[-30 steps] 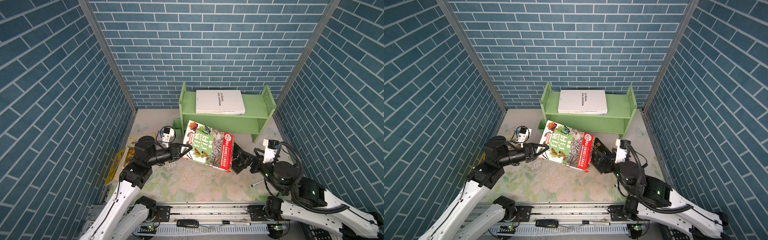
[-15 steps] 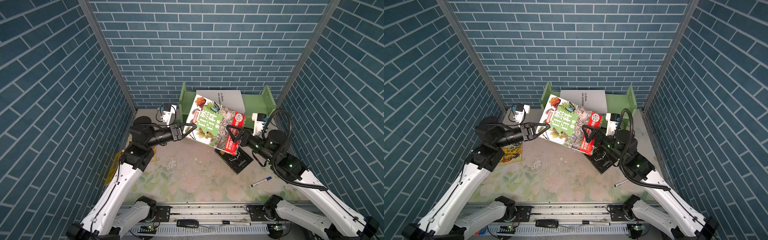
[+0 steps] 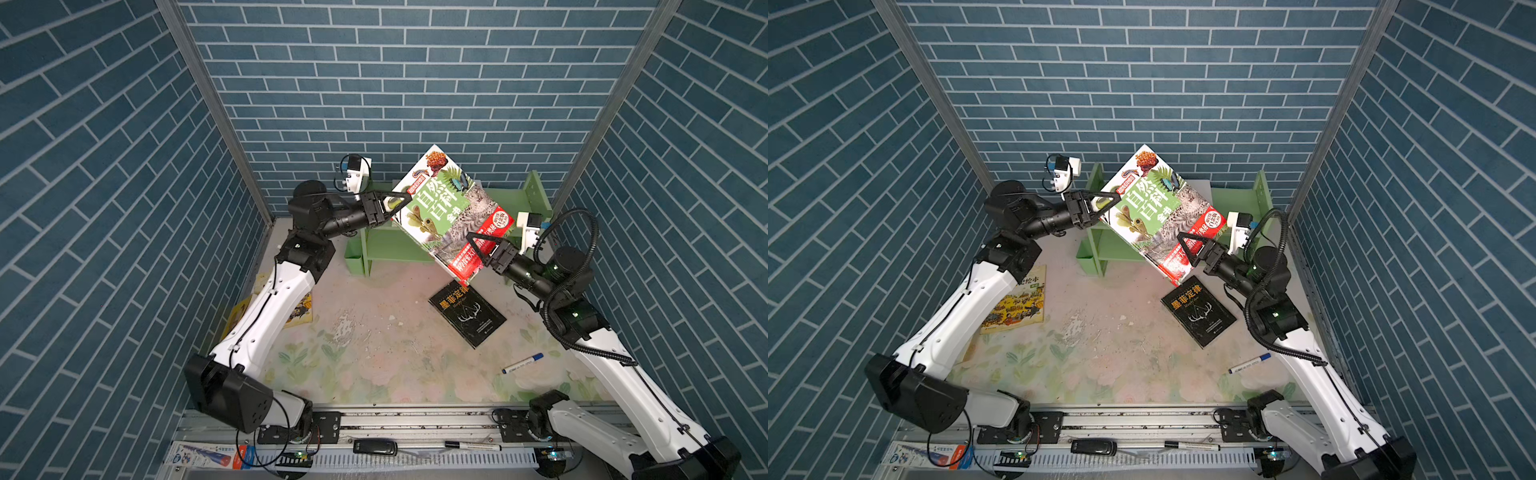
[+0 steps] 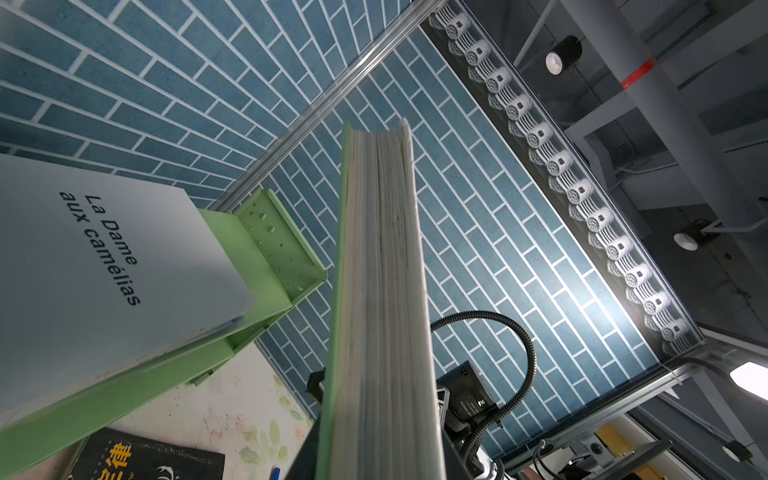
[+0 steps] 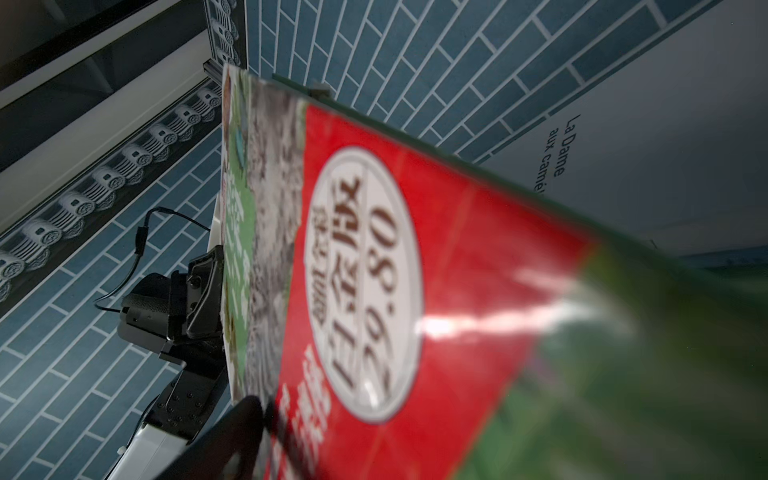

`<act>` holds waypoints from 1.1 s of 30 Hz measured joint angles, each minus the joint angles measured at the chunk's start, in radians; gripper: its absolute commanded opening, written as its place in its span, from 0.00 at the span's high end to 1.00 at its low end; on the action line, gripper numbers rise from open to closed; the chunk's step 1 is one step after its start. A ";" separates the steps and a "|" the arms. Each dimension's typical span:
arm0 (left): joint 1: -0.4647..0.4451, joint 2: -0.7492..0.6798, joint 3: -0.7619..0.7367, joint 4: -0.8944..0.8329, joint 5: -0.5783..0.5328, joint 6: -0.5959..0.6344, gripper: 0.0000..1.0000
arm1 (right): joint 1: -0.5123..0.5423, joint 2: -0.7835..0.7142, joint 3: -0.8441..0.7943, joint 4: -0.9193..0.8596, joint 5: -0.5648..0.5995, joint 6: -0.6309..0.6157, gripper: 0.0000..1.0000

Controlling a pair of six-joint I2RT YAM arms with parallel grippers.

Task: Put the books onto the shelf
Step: 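Raise the encyclopedia with both grippers up toward the shelf top, then carry the encyclopedia over the white book on the shelf with both grippers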

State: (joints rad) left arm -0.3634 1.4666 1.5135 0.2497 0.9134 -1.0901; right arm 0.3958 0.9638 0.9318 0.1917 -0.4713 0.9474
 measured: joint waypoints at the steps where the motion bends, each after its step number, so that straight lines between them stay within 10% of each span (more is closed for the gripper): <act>1: 0.000 0.031 0.019 0.014 -0.003 -0.018 1.00 | -0.012 0.009 0.006 -0.001 -0.002 0.000 0.02; 13: 0.012 0.316 0.208 0.137 -0.107 -0.240 1.00 | -0.083 0.306 0.231 0.069 -0.048 0.110 0.40; 18: 0.002 0.336 0.222 0.140 -0.169 -0.262 1.00 | -0.115 0.357 0.289 0.053 -0.029 0.127 0.19; 33: -0.077 0.339 0.324 -0.067 -0.557 -0.071 1.00 | -0.171 0.655 0.613 -0.015 0.101 0.148 0.15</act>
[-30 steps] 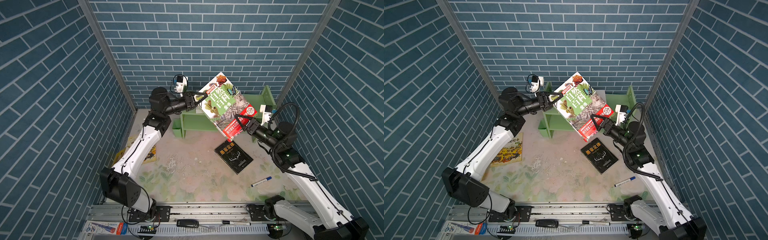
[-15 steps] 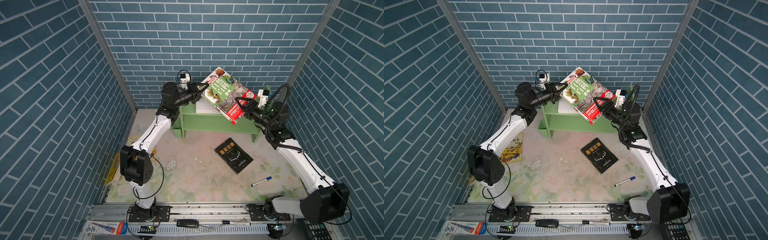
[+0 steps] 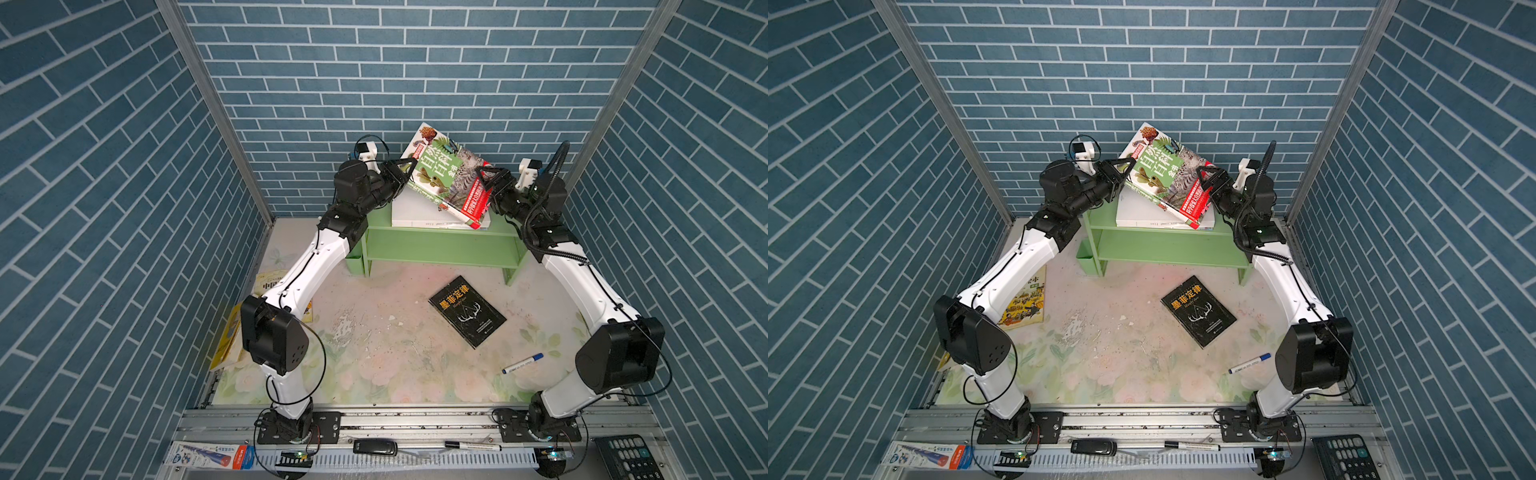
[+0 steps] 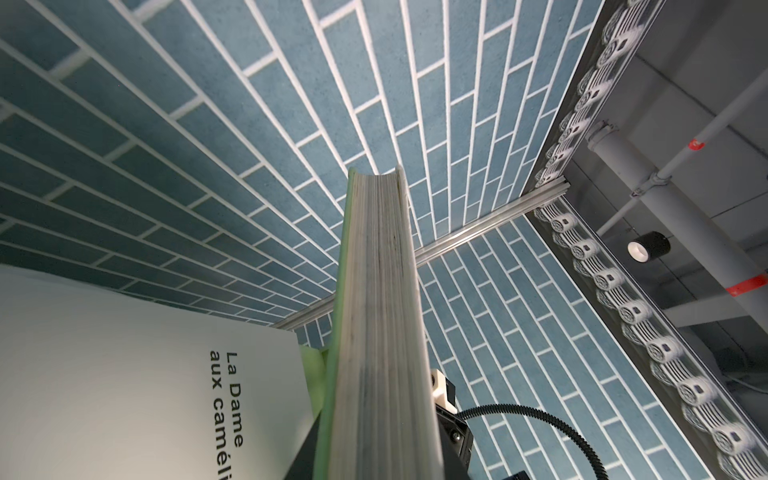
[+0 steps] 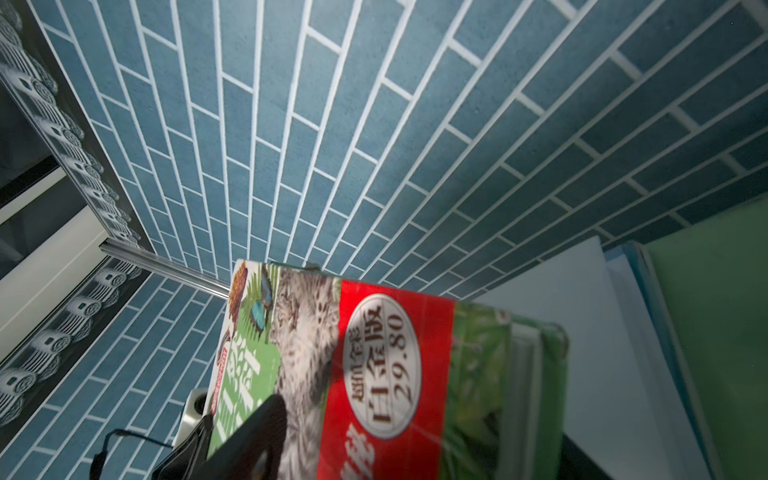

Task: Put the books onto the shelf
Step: 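Carry the encyclopedia over the white book on the shelf with both grippers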

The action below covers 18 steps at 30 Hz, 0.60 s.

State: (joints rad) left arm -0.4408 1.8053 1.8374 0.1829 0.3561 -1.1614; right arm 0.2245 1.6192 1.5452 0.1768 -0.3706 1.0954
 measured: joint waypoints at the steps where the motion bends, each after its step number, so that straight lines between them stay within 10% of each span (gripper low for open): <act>1: -0.004 0.009 0.013 -0.005 -0.018 0.004 1.00 | 0.000 0.011 0.011 0.000 0.011 -0.001 0.15; 18: -0.080 0.225 0.240 -0.120 -0.240 -0.003 1.00 | -0.016 -0.035 0.017 -0.141 0.221 -0.171 0.06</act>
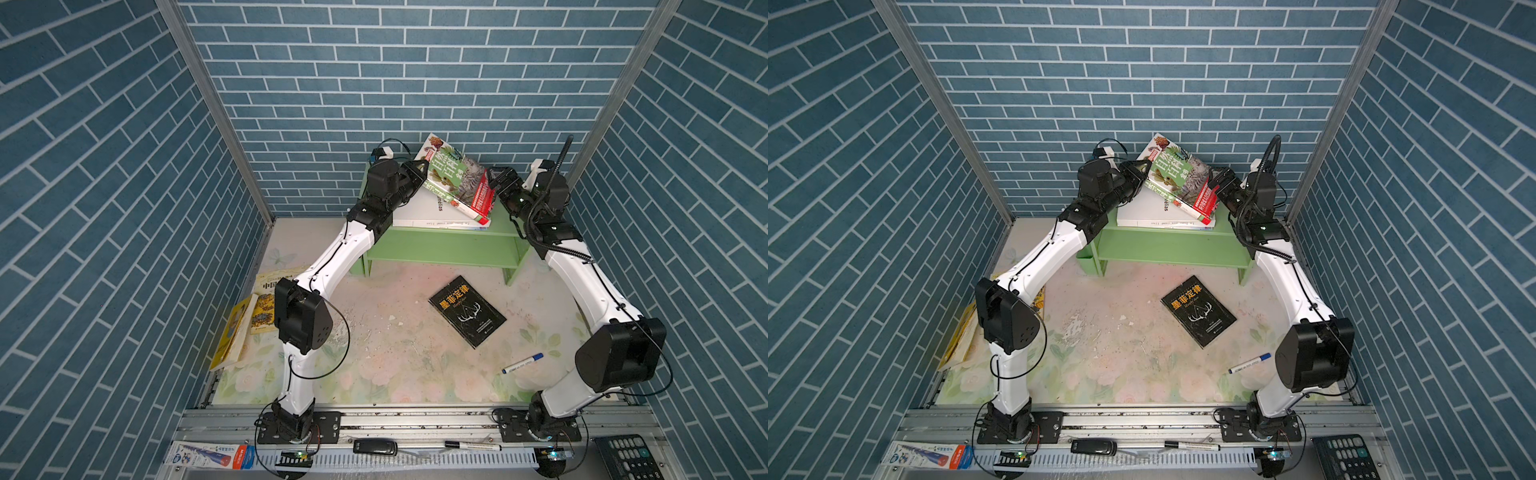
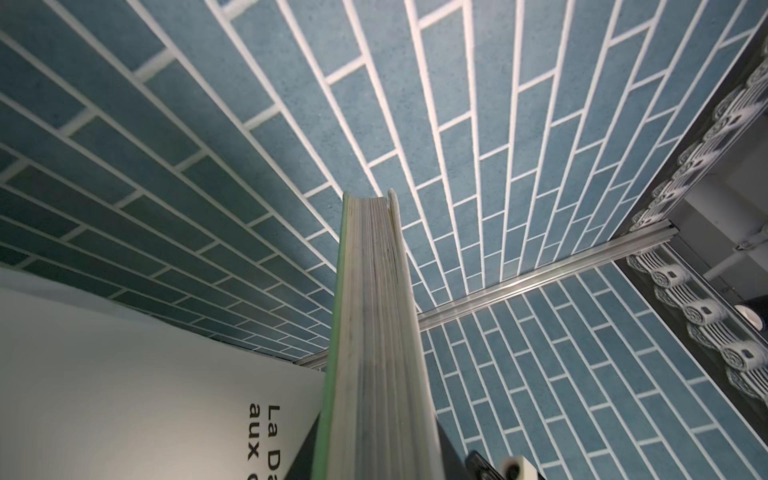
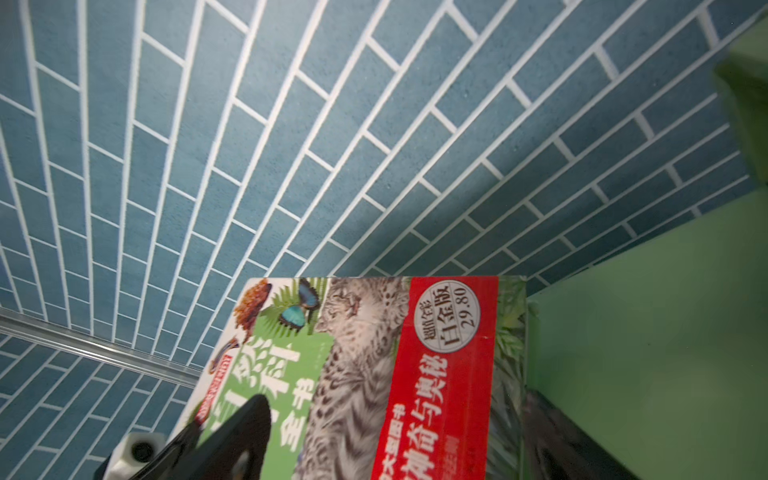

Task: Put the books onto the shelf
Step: 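Carry the encyclopedia over the white book on the shelf with both grippers, then lower the encyclopedia onto the white book with both grippers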

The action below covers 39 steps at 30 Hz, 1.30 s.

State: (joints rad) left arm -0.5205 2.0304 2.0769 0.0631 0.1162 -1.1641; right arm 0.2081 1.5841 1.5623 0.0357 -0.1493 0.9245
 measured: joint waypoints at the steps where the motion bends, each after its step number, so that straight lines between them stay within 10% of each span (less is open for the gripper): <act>1: -0.002 0.001 0.000 0.000 -0.007 -0.003 1.00 | -0.001 -0.011 0.000 0.001 0.002 -0.007 0.06; 39: -0.022 0.008 0.006 0.001 -0.022 -0.043 1.00 | -0.019 -0.037 -0.068 -0.151 -0.092 0.124 0.13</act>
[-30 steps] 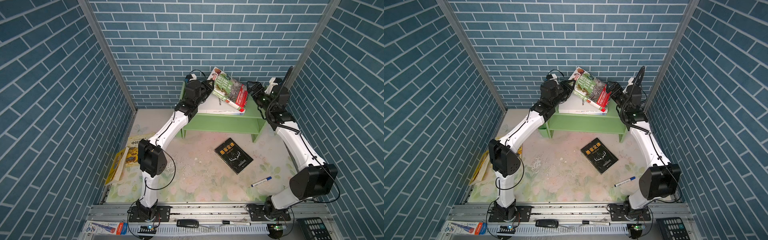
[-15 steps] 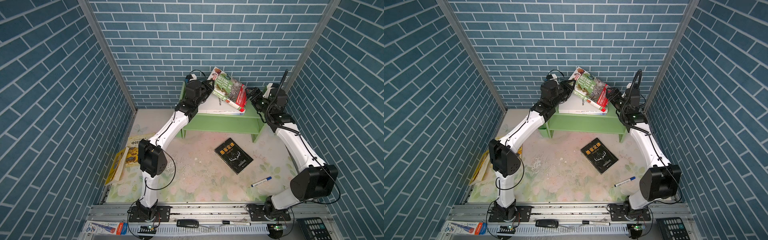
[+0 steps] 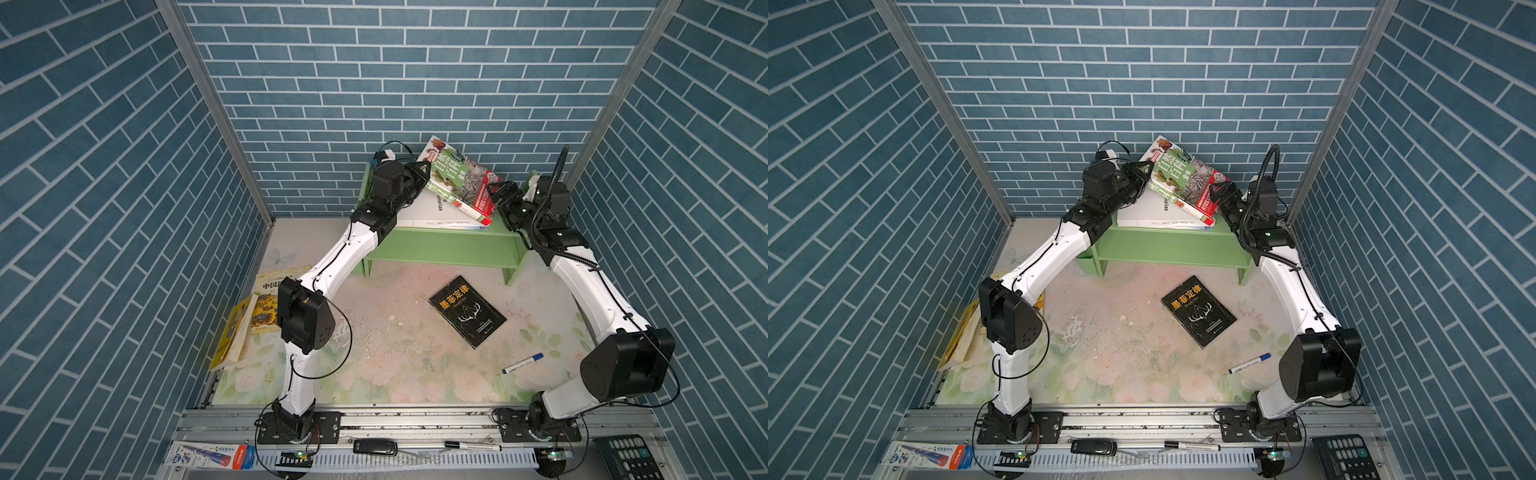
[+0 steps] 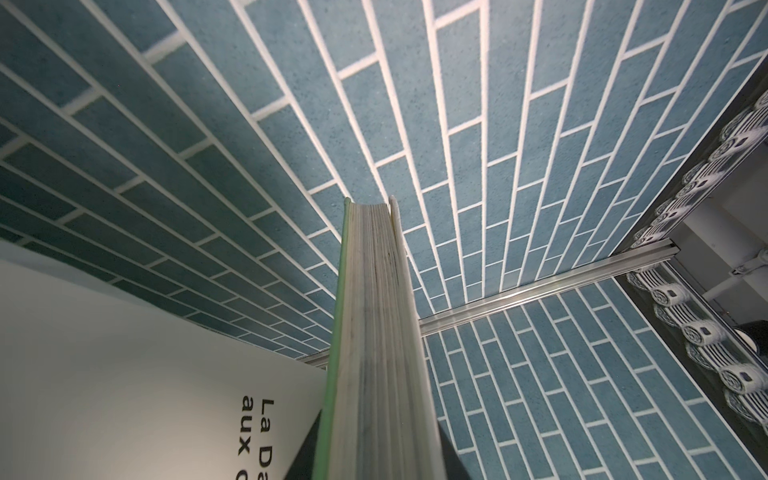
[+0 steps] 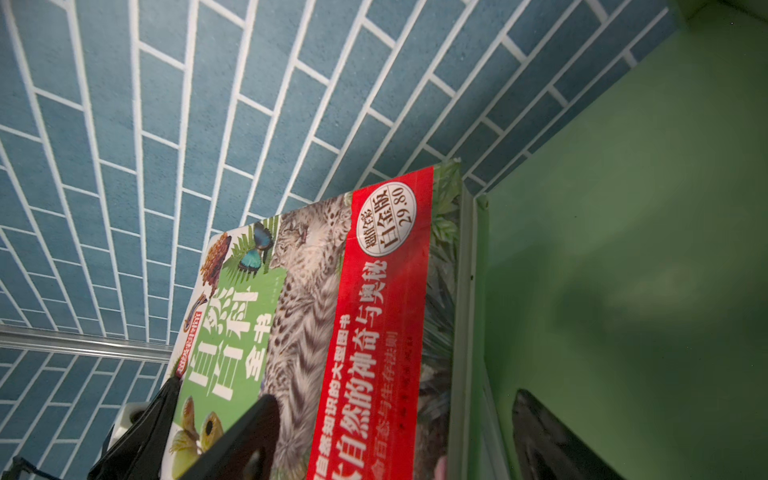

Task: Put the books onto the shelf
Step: 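Lower the encyclopedia onto the white book with both grippers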

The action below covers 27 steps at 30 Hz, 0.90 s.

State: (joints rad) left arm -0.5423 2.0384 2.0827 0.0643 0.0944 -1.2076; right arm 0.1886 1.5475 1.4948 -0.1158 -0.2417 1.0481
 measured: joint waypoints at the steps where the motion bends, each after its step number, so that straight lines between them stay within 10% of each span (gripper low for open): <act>1: 0.000 0.000 0.000 0.000 0.002 0.000 1.00 | -0.001 0.007 0.000 0.002 -0.007 0.004 0.15; 13: 0.001 0.000 0.000 0.000 0.011 -0.002 1.00 | -0.012 0.048 0.005 0.052 -0.076 0.037 0.48; 27: 0.006 -0.014 0.022 0.079 0.016 -0.034 1.00 | -0.026 0.152 0.295 -0.035 -0.069 -0.009 0.53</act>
State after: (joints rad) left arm -0.5358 2.0247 2.1044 0.1429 0.1108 -1.2415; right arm 0.1631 1.6997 1.7901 -0.1513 -0.3111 1.0393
